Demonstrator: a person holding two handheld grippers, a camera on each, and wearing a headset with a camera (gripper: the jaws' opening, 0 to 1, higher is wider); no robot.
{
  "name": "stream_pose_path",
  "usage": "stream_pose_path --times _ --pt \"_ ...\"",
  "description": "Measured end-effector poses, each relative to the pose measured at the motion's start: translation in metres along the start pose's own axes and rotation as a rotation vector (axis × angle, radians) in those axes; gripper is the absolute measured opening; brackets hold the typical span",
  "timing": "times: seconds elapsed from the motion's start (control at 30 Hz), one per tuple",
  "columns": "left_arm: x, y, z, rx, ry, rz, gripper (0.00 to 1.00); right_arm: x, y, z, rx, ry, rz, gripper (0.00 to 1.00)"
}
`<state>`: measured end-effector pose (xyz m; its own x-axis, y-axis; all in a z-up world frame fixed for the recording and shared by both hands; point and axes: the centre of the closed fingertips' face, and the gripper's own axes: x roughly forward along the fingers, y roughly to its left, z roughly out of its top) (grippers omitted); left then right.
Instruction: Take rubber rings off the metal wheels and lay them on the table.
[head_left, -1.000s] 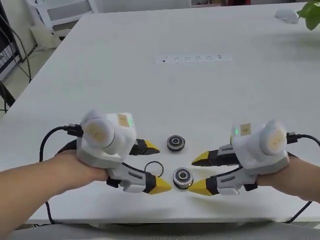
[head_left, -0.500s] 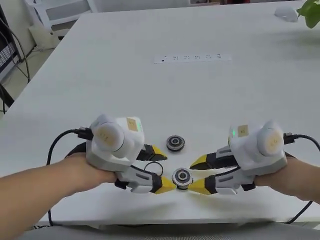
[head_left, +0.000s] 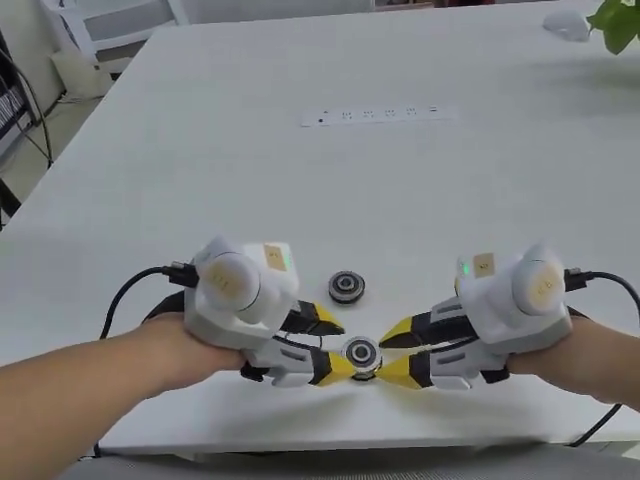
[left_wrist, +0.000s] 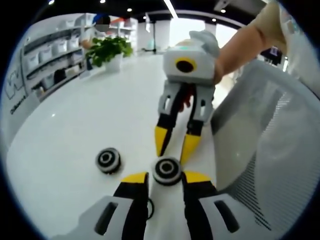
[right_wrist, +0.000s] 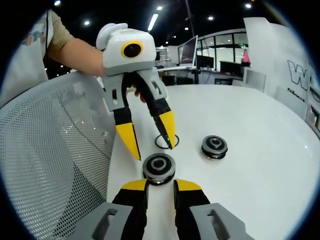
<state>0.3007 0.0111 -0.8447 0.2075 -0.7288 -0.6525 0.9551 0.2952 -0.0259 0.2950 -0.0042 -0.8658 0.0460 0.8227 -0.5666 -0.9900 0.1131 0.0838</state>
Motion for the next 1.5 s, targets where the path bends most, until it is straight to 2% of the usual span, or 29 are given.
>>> stream_pose_path --times 0.47,0.63,0.8,1.5 --pt "0.006 0.0 0.0 0.009 -0.005 0.004 0.18 0.0 0.001 -0.002 0.0 0.003 0.002 0.12" --pt "0.008 -0.003 0.002 0.033 -0.01 0.003 0.15 -0.001 0.001 -0.004 0.005 0.005 -0.001 0.06" --pt "0.01 -0.003 0.003 0.025 -0.013 0.002 0.15 0.0 0.001 -0.004 0.006 0.006 0.001 0.06" --pt "0.012 -0.003 0.002 0.069 -0.014 0.027 0.14 0.0 0.0 -0.004 0.04 0.012 -0.001 0.0"
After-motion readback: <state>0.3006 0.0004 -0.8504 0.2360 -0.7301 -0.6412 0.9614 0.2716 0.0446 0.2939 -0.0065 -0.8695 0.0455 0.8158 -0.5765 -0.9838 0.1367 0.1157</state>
